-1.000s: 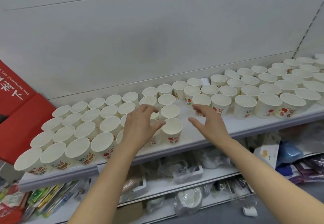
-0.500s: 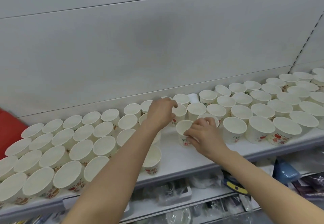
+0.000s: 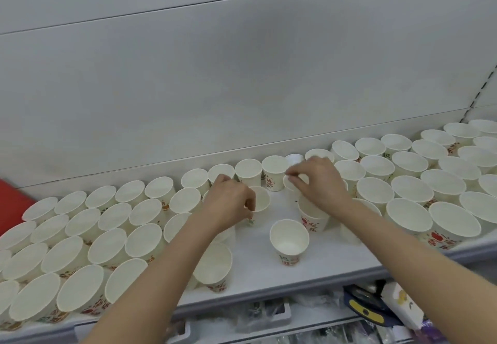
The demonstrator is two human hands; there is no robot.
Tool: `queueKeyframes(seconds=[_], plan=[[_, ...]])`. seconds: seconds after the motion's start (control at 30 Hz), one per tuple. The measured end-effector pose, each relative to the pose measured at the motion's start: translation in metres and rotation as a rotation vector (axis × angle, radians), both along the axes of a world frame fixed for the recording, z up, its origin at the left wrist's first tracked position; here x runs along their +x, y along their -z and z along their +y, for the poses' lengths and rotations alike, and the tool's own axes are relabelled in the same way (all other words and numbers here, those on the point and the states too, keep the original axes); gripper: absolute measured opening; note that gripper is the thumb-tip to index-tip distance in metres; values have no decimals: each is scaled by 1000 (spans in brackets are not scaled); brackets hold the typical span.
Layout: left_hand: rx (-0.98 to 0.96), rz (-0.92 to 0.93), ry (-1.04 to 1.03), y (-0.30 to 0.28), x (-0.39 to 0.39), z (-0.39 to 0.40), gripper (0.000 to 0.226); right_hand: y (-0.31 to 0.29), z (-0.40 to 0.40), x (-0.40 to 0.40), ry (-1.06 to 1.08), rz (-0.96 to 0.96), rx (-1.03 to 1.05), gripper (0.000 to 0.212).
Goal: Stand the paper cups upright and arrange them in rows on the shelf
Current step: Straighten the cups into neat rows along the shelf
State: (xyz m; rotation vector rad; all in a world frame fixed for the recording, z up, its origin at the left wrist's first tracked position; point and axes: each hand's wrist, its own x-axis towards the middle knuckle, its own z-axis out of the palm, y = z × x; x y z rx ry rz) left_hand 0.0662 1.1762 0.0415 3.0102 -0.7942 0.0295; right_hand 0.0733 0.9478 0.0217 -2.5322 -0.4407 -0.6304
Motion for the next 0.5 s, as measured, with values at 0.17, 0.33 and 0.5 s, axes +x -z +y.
queueKeyframes(seconds=[0.17,0.33,0.5], plan=[[-325,56,-117,-20,24,12,16,-1,7,62,-5,224,-210,27],[-56,-59,-182,-10,72,-12,25,4,21,77,-1,207,-340,12],[-37,-88,-182,13,82,-24,20,6,20,74,-60,181,-357,11]])
